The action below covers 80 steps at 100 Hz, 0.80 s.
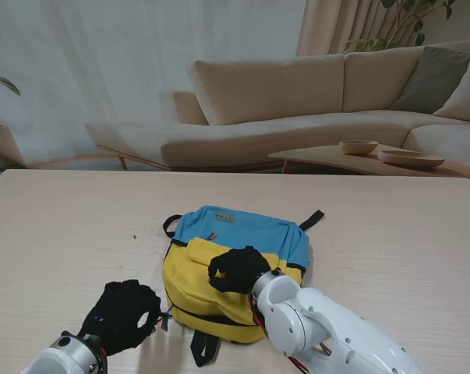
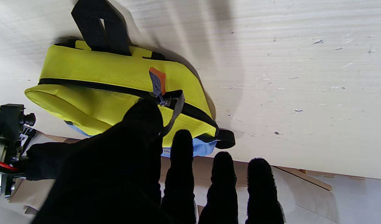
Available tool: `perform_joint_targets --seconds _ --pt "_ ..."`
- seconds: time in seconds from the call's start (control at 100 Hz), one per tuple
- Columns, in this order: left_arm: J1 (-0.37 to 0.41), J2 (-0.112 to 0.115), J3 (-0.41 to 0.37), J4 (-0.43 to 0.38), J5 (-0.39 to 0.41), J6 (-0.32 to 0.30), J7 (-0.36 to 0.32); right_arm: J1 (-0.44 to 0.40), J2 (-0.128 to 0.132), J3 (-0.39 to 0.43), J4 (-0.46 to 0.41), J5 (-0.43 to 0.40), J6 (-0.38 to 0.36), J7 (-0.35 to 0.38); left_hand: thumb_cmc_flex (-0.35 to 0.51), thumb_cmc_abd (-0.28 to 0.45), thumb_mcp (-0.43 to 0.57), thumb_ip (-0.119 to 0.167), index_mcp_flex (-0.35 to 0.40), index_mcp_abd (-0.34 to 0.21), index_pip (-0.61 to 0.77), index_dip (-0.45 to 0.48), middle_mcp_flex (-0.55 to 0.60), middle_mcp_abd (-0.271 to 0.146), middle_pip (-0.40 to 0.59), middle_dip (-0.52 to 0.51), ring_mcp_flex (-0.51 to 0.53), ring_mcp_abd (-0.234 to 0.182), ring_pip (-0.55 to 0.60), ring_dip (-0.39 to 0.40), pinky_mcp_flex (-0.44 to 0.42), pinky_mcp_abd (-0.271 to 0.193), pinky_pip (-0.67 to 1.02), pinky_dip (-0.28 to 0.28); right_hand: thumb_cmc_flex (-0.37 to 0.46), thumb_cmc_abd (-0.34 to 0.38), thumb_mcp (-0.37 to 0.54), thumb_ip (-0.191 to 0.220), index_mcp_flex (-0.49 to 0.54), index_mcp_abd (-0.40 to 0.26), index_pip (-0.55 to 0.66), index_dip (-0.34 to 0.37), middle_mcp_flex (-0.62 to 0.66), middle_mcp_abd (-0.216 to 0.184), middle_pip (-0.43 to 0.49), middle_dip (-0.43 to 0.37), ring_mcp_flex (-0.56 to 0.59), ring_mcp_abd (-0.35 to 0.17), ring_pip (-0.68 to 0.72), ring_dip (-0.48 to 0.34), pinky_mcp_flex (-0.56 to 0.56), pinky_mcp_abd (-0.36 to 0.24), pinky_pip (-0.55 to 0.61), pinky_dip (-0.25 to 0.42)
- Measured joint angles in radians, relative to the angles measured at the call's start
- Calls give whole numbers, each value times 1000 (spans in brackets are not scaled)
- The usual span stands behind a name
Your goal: Pack books into the school bag then zip close the school bag
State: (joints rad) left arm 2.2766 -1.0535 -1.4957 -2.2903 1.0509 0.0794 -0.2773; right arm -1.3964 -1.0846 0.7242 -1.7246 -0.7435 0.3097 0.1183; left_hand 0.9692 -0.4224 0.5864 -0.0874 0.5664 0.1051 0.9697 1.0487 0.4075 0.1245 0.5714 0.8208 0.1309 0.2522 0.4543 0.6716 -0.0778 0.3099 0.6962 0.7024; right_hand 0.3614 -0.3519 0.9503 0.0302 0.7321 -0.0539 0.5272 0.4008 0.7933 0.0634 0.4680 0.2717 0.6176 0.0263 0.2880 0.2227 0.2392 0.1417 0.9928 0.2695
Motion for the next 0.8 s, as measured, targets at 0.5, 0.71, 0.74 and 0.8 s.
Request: perform_joint_targets --seconds 0.5,0.71,0.74,0.8 --pt "29 8 37 -50 5 -22 -38 82 1 -77 45 45 33 5 1 3 0 0 0 5 -16 0 38 1 0 98 13 1 18 7 0 0 37 0 0 -7 1 0 10 0 7 -32 12 -20 74 28 -3 -51 29 5 18 15 92 53" --pt "-52 27 121 -50 -8 -23 -174 93 -4 -87 51 51 46 5 3 5 0 0 1 26 -17 -5 52 5 1 138 13 12 32 17 0 0 72 1 0 -7 1 0 10 1 7 -32 15 -21 89 45 -3 -59 38 17 24 19 104 56" --pt "-67 30 132 -50 -21 -21 -191 94 -5 -88 51 52 48 5 3 5 0 0 1 26 -17 -5 52 14 5 138 13 12 32 17 0 0 72 1 0 -7 1 0 10 1 7 -32 15 -21 89 45 -3 -59 39 17 24 19 104 56" --pt "-94 37 150 -49 -44 -18 -209 96 -6 -89 52 54 50 5 3 9 0 0 1 26 -17 -5 52 14 13 140 13 12 33 27 0 0 74 1 0 -7 1 0 10 3 7 -32 15 -21 89 46 -3 -61 39 18 24 19 105 56"
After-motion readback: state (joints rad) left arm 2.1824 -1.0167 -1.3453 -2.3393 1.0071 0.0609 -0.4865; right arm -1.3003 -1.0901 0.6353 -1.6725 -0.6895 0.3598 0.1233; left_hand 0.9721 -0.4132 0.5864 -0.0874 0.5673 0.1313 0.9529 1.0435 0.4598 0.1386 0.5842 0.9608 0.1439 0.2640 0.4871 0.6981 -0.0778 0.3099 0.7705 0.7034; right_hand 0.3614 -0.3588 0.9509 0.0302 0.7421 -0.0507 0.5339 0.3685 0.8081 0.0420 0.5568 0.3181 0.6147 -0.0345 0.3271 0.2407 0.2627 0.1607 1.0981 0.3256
